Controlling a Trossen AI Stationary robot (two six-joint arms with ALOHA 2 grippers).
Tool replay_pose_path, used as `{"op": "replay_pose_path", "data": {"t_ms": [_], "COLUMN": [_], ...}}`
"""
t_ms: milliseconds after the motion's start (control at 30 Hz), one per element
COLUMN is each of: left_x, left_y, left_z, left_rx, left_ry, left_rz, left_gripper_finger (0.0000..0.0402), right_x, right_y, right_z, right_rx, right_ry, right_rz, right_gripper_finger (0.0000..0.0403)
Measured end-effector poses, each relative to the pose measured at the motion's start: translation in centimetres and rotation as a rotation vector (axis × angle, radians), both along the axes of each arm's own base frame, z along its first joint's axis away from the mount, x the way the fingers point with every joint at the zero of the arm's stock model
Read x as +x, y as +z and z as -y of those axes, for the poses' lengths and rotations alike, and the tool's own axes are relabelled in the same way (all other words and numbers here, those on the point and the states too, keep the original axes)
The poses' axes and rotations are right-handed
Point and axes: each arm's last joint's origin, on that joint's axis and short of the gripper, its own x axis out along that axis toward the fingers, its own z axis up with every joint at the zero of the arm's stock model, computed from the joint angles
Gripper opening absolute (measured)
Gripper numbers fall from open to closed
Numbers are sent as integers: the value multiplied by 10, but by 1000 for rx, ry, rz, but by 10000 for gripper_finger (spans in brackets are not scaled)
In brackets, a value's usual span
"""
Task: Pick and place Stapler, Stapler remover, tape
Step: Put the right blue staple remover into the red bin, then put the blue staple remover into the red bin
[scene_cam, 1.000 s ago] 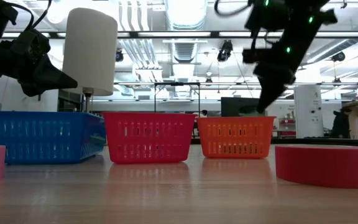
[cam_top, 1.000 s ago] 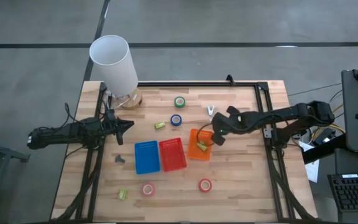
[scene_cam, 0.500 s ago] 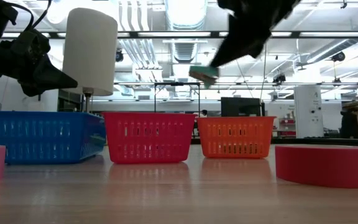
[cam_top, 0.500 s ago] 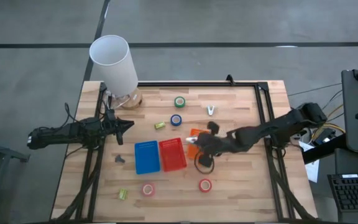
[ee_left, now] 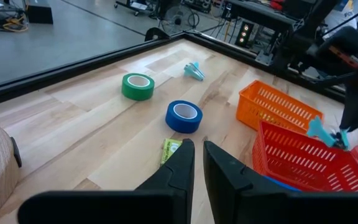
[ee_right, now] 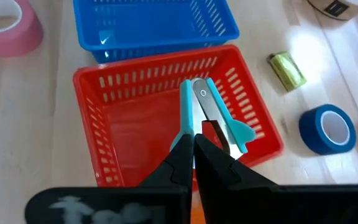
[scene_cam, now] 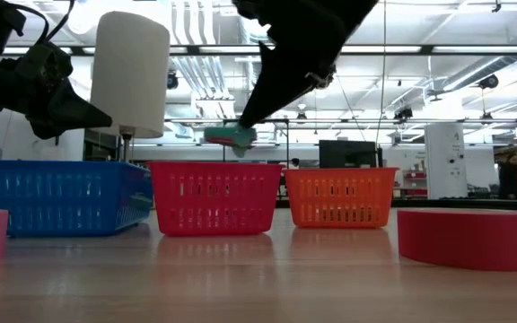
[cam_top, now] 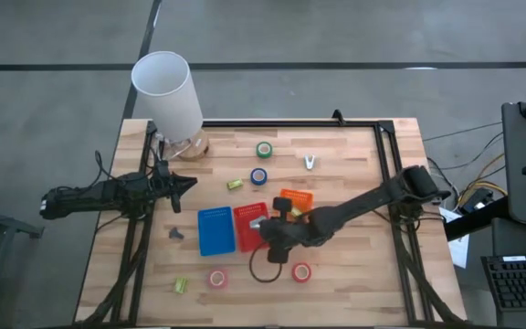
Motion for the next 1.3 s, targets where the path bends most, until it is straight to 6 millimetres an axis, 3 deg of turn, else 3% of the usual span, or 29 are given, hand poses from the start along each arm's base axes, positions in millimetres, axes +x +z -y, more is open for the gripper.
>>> {"op": "replay_pose_path", "data": {"t_ms": [467,700,1000,1100,1300], "left_x": [0,0,0,0,0], "left_y": [0,0,0,0,0], "left_z": [0,0,0,0,0], "left_rx": [0,0,0,0,0], "left_ry": [0,0,0,0,0], "left_rz": [0,0,0,0,0], "left_gripper_finger": [37,37,37,37,37], "right_x": [11,11,11,7,-14], "right_y": [-25,-26,-26,-15,28], "right_z": [-2,-2,-2,-1,13], "right_rx": [-1,4,21,8,-95], "right_ry": [23,28,30,26,-88], "right_rz": [-66,-71,-75,-96,-66], "right_gripper_finger": [8,10,71,91,106]}}
